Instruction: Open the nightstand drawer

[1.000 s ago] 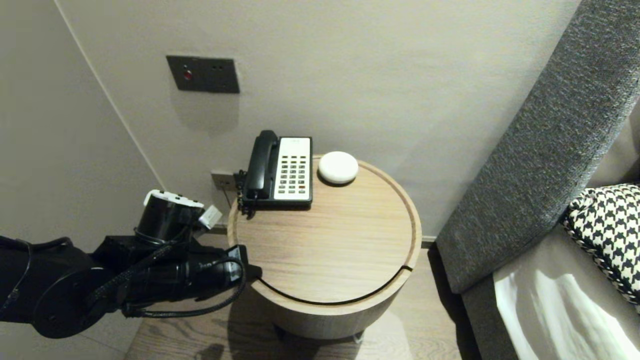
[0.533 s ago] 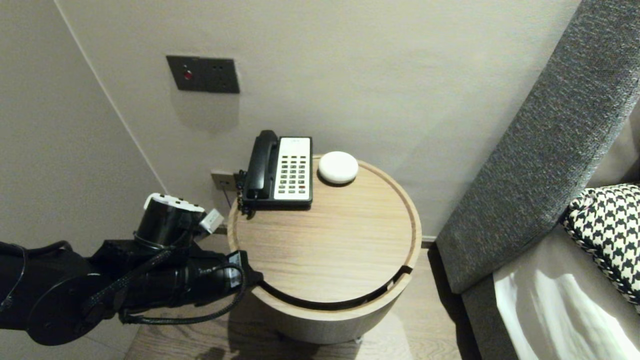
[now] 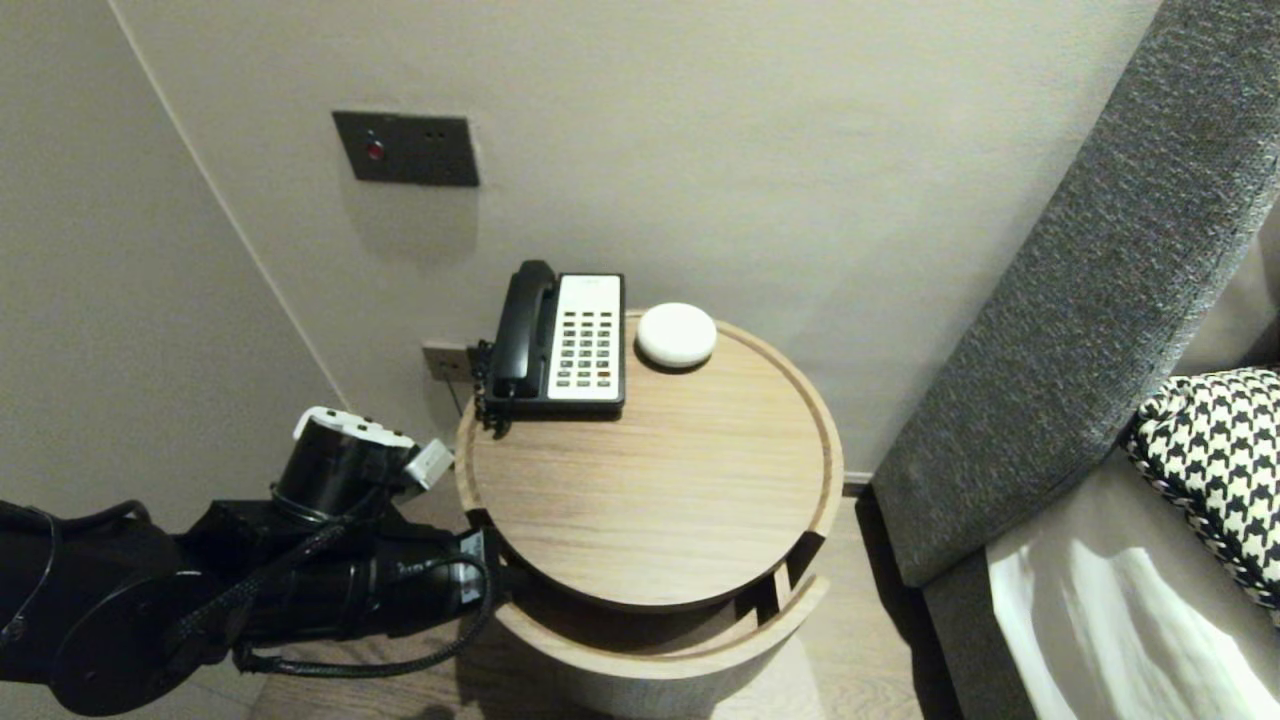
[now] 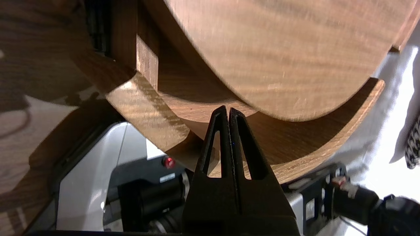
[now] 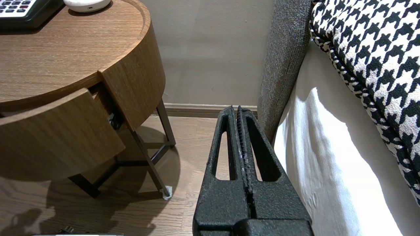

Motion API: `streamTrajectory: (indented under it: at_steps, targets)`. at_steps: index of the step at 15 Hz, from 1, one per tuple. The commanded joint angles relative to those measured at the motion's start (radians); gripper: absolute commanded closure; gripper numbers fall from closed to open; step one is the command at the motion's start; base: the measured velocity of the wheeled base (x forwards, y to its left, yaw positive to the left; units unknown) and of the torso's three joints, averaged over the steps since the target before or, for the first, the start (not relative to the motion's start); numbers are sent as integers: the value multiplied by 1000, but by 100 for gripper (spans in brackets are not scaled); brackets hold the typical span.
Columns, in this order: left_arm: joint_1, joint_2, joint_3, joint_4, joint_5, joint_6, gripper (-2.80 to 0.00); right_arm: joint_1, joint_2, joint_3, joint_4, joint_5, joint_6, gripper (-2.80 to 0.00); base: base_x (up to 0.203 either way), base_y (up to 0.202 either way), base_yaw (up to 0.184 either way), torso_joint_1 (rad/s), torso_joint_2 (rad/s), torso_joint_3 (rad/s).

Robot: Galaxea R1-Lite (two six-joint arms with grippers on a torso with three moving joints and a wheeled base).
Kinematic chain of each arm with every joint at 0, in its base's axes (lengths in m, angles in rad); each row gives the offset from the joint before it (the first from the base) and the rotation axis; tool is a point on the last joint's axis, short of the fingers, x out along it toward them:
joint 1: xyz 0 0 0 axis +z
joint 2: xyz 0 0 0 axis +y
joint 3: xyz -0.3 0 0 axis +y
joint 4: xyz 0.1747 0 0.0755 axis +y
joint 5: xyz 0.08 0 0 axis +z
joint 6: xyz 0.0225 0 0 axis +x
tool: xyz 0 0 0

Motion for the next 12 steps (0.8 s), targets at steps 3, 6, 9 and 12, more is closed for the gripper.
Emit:
streamTrajectory:
  at_steps: [3,6,9,12]
  targets:
    - [-9,-7,33,-1,-6,4,0,0,1,40,-1,-1,0,0,0,0,0,0,0,0]
    - [-22,-16,53,0,-15,32,0,0,1,40,-1,0,0,0,0,0,0,0,0,0]
    - [-68,-48,116,0,-33,95,0,0,1,40,-1,0,0,0,0,0,0,0,0,0]
    - [-118,-122,158,7,-58,109,0,0,1,40,-1,0,0,0,0,0,0,0,0,0]
